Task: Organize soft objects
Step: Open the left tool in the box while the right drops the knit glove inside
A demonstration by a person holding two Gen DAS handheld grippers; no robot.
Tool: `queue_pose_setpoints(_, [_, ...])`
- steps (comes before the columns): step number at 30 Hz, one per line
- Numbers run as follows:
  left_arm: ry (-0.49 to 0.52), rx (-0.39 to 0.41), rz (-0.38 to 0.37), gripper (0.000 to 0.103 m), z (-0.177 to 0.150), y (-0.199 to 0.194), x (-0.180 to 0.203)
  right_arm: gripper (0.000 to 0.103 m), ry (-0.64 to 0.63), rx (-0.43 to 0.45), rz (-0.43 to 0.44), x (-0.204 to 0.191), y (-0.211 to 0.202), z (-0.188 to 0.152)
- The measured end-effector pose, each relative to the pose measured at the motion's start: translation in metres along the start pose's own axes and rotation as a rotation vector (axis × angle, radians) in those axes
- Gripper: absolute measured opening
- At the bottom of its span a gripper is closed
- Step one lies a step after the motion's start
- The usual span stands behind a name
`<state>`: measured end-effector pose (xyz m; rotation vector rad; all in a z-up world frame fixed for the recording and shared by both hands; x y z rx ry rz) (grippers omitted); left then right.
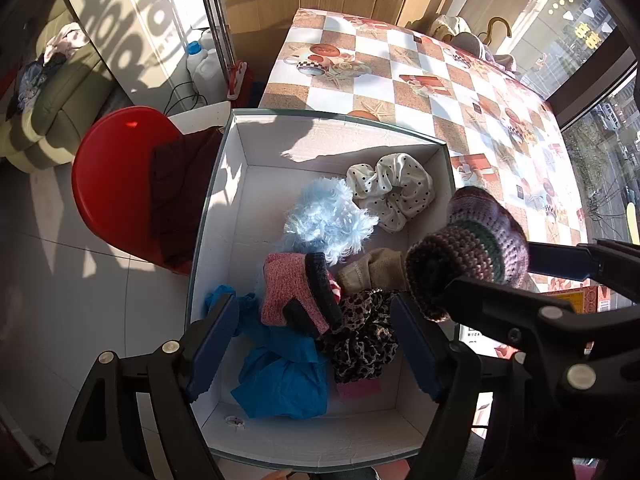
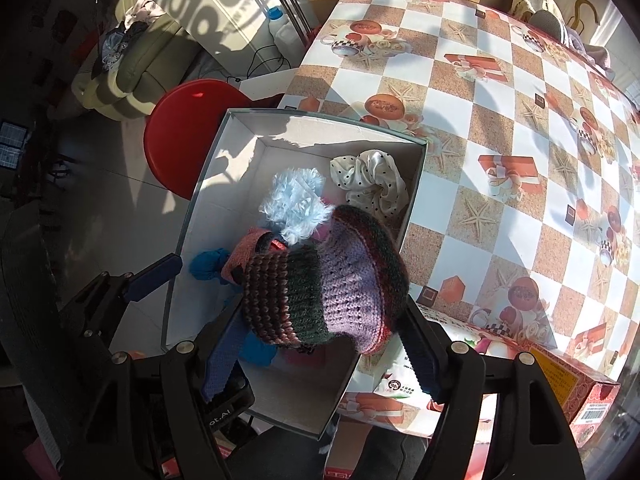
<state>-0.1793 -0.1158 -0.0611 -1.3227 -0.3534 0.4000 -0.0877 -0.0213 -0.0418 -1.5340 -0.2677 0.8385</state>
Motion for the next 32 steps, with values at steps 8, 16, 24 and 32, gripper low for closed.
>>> queue_pose_setpoints(8, [-0.026,0.064,-0.080,0.095,0.000,-0.009,-0.002,0.102,-0.007,0.034,-0.020,0.000,-0.008,-0.001])
queue_pose_setpoints(16, [0.041,0.156,-0.093,0.095,-0.004,-0.035,0.010,0.102,0.011,0.083,-0.044,0.004,-0.024,-0.006])
queue_pose_setpoints(24, [0.084,0.124,-0.060,0.095,-0.014,-0.036,0.011,0.102,0.028,0.108,-0.058,0.003,-0.033,-0.015])
queue_pose_setpoints(32, [0.116,0.151,-0.156,0.095,-0.022,-0.039,0.007,0.102,0.047,0.137,-0.067,-0.001,-0.041,-0.020])
Point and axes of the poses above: each gripper's, at about its wrist camera, not at the fingertips, and y roughly the way its jaws point, x to its right, z to its top, the point moved 2 cm from there along y, roughly the way its jaws point, and after that the axes turned 3 degrees about z, right-handed, at the moved point
